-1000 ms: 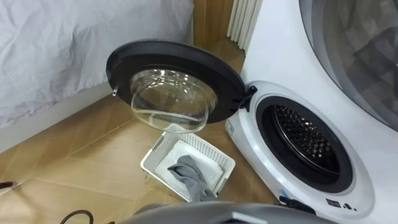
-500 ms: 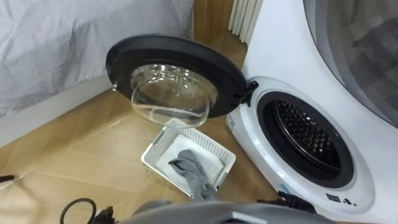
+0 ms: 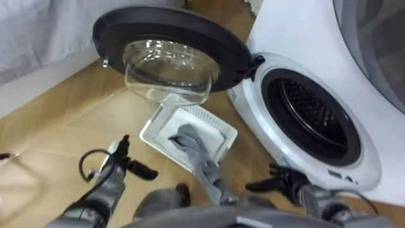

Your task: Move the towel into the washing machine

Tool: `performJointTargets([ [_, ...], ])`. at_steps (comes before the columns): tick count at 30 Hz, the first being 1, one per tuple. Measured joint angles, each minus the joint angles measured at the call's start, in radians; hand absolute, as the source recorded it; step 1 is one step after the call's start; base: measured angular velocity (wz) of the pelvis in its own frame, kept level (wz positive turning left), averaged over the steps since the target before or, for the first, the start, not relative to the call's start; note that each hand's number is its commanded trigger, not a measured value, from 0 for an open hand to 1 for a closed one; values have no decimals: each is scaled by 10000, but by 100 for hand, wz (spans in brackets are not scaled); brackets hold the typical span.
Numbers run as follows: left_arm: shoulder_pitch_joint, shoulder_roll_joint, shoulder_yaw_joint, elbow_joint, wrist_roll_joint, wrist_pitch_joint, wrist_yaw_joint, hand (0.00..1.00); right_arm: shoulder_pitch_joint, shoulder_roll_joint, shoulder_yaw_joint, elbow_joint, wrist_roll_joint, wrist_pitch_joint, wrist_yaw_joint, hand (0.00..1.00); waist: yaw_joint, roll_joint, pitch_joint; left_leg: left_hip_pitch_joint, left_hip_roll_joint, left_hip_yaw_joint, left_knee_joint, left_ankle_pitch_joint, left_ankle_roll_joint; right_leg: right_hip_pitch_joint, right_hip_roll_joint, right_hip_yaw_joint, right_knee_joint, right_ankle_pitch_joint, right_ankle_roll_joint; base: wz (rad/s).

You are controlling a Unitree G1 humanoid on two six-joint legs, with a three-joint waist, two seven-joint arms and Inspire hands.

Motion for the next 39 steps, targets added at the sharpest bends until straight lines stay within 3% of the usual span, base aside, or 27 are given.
performJointTargets([
  [1,-288,-91,12,244,102,-83,-15,0,-324,12,16,12,-195,-44,-22,0,-140,89,51,-533,-9,-266,337,-36,-96,-361,-65,-91,159,149,-127,-11],
  [4,-914,-150,-331,743,404,-199,-44,0,-714,174,203,17,-303,-163,-316,0,-547,199,105,-1448,91,-179,823,-41,-127,-1062,19,-236,541,133,-160,28],
  [9,-1590,-169,-871,787,909,-312,-49,0,-1132,261,669,-50,-295,-177,-677,0,-582,145,256,-2883,293,-44,1885,-112,-237,-2566,-26,-196,1756,-13,-347,5],
  [10,-1846,-153,-884,785,1140,-312,-36,0,-1235,263,772,-128,-295,-183,-714,0,-578,92,338,-3369,373,137,2264,-140,-238,-3025,-38,-155,2089,-76,-393,0],
  [14,-2452,-11,-1389,694,1850,-315,53,0,-1730,284,944,-296,-227,-213,-734,0,-621,9,437,-4989,538,266,3728,-672,-141,-4772,-24,177,3667,-616,-563,-6],
  [16,-2742,70,-1595,632,2160,-425,221,0,-1893,244,985,-468,-134,-302,-657,0,-745,11,437,-5623,504,244,4300,-755,-129,-5447,-179,185,4356,-797,-615,-1],
  [19,-3297,316,-2181,543,2866,-462,541,0,-2089,256,1121,-666,334,-550,-534,0,-1023,4,442,-6525,545,283,4943,-784,-129,-6424,-175,364,5075,-873,-622,-3],
  [22,-3435,620,-2818,149,3271,-539,741,0,-2314,243,1471,-780,1120,-704,-447,0,-1366,0,445,-7333,654,384,5626,-905,-115,-7300,-162,492,5770,-926,-713,-14],
  [29,-4222,691,-3946,27,4113,-795,969,0,-2608,219,1972,-1349,2004,-1298,-189,0,-1875,20,456,-9231,958,379,7389,-1410,-156,-9184,-176,440,7401,-1258,-992,-9],
  [34,-4548,587,-4108,19,4649,-909,1289,0,-2717,213,2157,-1661,2279,-1514,-127,0,-1931,23,458,-10013,1131,366,8174,-1718,-204,-9981,-135,457,8180,-1545,-1108,-3],
  [39,-4572,573,-4358,-25,5209,-937,1763,0,-2729,199,2482,-1897,2920,-1748,135,0,-2175,17,460,-10503,1128,361,8658,-1920,-212,-10490,-157,456,8713,-1813,-1202,2],
])
